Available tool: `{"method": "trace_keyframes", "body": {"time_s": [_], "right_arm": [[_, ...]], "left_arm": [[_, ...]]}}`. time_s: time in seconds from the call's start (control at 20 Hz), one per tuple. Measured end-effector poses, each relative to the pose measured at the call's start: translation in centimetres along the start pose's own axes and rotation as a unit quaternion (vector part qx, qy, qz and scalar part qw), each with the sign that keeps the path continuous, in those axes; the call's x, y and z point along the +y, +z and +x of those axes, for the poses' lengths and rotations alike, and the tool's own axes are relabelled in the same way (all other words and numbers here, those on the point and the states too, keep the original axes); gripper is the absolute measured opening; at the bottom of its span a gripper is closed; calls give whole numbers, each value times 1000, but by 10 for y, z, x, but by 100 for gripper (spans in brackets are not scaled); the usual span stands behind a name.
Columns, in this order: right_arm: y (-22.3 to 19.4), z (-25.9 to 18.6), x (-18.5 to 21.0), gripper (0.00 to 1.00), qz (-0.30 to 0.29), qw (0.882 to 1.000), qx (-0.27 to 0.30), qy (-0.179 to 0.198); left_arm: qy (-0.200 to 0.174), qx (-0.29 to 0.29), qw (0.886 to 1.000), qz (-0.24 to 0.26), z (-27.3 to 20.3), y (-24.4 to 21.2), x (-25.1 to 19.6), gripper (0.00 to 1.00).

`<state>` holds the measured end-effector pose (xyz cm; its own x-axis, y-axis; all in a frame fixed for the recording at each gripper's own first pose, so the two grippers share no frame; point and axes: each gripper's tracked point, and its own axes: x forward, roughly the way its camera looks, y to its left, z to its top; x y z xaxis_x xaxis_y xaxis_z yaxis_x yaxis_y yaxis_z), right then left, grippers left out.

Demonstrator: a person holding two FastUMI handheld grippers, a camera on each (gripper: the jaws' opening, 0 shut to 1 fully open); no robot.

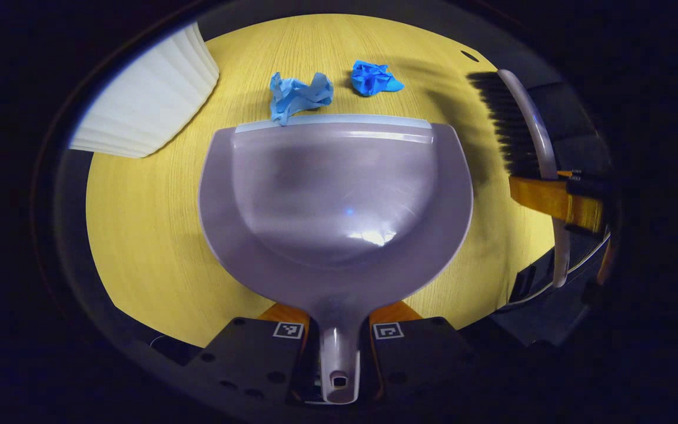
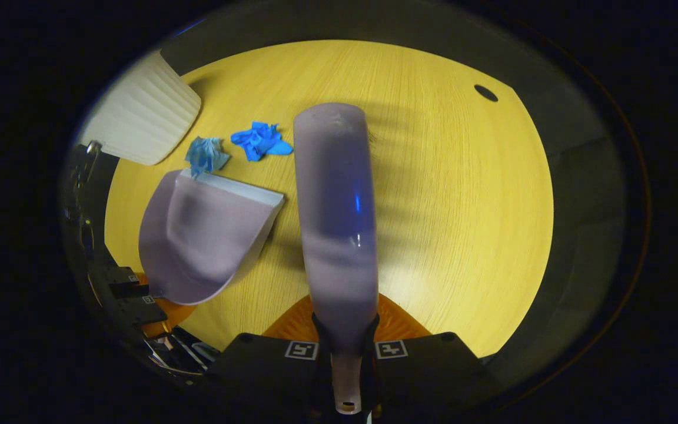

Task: Pick up the small broom and dustpan from the desktop, sweep the trash into the dustpan with the broom, and then empty the trash into the garbage bin.

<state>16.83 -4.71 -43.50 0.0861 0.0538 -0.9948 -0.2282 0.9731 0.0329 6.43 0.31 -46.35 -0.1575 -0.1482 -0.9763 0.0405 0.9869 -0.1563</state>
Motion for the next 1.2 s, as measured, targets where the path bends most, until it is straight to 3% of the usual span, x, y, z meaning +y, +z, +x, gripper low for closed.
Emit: {"method": "trace_keyframes", "body": {"time_s": [0.1, 0.25, 0.35, 0.55, 0.75, 0.9, 0.95, 1.0, 1.1, 1.2], "right_arm": [[35, -2, -16, 20, -39, 999, -26, -22], [82, 4, -44, 20, -151, 986, -30, -69], [105, 13, -38, 20, -174, 983, -16, -52], [151, 38, -21, 20, -231, 972, 3, -38], [155, 72, 15, 20, -277, 959, 49, -10], [140, 78, 39, 20, -365, 927, 86, 6], [131, 79, 57, 20, -378, 920, 96, 40], [121, 77, 73, 20, -401, 907, 111, 60], [114, 79, 80, 20, -464, 875, 124, 62], [102, 72, 91, 20, -461, 867, 154, 112]], "left_arm": [[5, -7, 1000, 10, -4, 1, 11, 27], [51, -10, 997, 58, -15, 1, 45, 26], [73, 8, 994, 78, -14, -2, 63, 27], [79, 34, 991, 104, -11, -8, 79, 27], [78, 48, 986, 140, -11, -4, 87, 27], [92, 57, 979, 172, -10, -6, 92, 26], [97, 57, 976, 184, -10, -7, 91, 26], [98, 53, 974, 197, -9, -6, 88, 25], [107, 84, 966, 219, -16, -19, 90, 27], [106, 72, 966, 226, -15, -17, 89, 26]]}}
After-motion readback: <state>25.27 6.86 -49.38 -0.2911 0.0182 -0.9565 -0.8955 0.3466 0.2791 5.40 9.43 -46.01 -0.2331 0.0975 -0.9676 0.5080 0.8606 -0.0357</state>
